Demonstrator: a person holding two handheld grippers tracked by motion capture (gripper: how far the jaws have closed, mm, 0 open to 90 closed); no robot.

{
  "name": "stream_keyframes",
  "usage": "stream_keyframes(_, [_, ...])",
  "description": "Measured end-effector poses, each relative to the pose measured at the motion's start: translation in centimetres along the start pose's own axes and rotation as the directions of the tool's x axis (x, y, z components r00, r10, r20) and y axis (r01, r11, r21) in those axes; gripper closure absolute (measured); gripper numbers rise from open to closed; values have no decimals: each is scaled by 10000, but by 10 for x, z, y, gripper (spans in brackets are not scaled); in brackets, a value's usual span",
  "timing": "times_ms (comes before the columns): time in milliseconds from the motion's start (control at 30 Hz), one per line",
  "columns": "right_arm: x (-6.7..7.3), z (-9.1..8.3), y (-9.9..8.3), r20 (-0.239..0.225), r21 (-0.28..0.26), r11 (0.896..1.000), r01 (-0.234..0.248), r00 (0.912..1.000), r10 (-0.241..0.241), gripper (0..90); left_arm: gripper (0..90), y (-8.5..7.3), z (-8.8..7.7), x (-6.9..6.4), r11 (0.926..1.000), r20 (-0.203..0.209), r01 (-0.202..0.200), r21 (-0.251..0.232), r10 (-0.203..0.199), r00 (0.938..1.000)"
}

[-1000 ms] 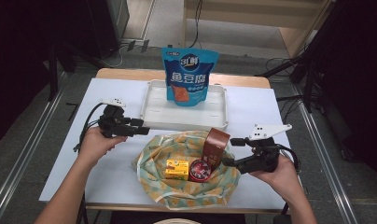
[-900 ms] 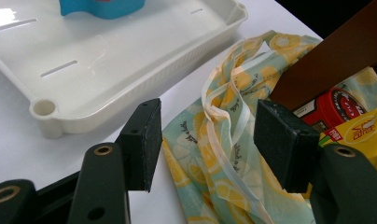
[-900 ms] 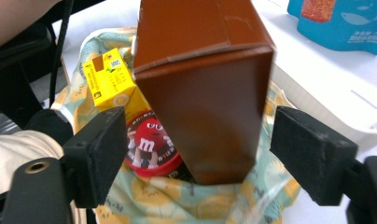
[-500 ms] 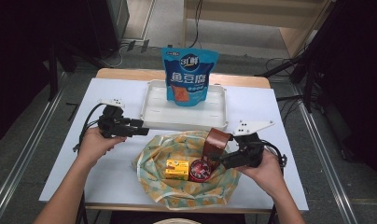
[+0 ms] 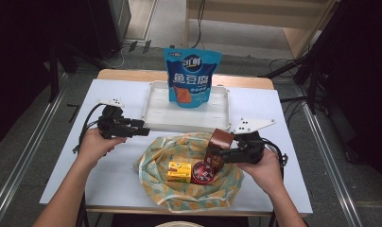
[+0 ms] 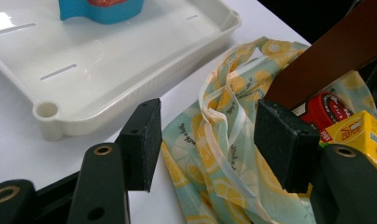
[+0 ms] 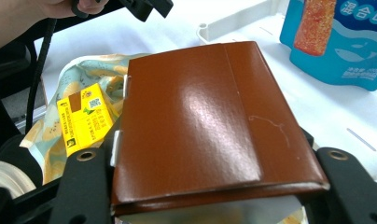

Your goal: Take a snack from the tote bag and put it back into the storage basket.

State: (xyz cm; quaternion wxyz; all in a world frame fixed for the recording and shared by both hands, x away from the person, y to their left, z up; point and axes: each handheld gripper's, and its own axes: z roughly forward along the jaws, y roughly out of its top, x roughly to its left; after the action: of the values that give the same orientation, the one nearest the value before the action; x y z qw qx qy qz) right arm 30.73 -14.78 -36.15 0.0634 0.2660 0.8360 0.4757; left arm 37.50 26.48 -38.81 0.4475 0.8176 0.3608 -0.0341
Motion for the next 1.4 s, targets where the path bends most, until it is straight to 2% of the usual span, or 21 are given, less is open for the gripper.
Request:
stream_keyframes(200, [-1, -5, 2, -27, 44, 10000, -10, 10000, 10, 420, 422, 0, 1, 0, 10000, -61, -13, 78, 13, 10000])
stream_keyframes(533, [-2, -12, 16, -62, 84, 9999, 132, 9999, -131, 430, 420, 0, 0, 0, 10000, -32, -27, 75, 27, 10000])
stream_keyframes(900, [-4, -25, 44, -160, -18, 9993, 381, 9991, -381, 436, 407, 0, -2, 1, 10000, -87, 31, 88, -31, 10000])
stream_keyframes(1167, [-5, -33, 63, -335, 19, 9991, 417, 9986, -417, 437, 405, 0, -3, 0, 10000, 37, 45, 45, -45, 10000])
stream_keyframes(1400, [0, -35, 76, -434, 70, 9979, 646, 9970, -642, 437, 403, 1, -5, 2, 9999, 47, 100, 71, -101, 9999])
